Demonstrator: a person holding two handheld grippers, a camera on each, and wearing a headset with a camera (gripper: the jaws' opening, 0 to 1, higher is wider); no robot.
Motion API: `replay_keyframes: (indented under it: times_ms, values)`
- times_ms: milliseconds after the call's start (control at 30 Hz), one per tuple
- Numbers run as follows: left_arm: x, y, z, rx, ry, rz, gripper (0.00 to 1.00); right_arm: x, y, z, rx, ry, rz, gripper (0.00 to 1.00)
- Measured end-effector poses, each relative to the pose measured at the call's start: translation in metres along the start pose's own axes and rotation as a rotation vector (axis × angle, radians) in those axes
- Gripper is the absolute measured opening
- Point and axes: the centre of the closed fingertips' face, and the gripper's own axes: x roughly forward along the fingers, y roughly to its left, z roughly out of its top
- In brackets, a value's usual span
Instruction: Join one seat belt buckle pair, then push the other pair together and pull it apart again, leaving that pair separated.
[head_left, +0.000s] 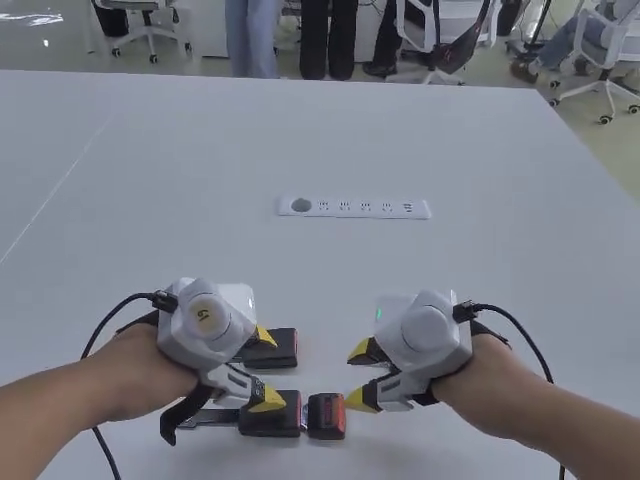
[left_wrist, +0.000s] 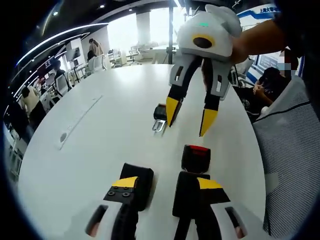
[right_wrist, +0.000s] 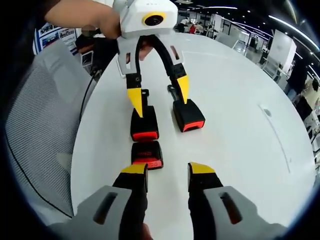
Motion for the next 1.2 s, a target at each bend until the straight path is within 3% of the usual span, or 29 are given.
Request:
replay_keyframes:
  times_ms: [333, 600, 667, 833, 1200]
  values:
    - [0.003, 0.024, 0.0, 0.005, 0.004, 0.021, 0.45, -0.012, -0.024, -0.023, 0.018, 0.028, -0.042, 0.3]
    - [0.007, 0.037, -0.008, -0.003, 0.017, 0.026, 0.45, -0.019, -0.043, -0.045, 0.037, 0.055, -0.065, 0.3]
    - [0.01, 0.041, -0.015, 0.011, 0.039, 0.027, 0.44, -0.019, -0.045, -0.051, 0.032, 0.067, -0.068, 0.31]
    - [0.013, 0.047, -0.02, 0.012, 0.055, 0.02, 0.44, -0.022, -0.054, -0.063, 0.038, 0.078, -0.08, 0.31]
    - [0.021, 0.045, -0.025, 0.051, 0.097, -0.018, 0.41, -0.022, -0.065, -0.079, 0.03, 0.105, -0.083, 0.33]
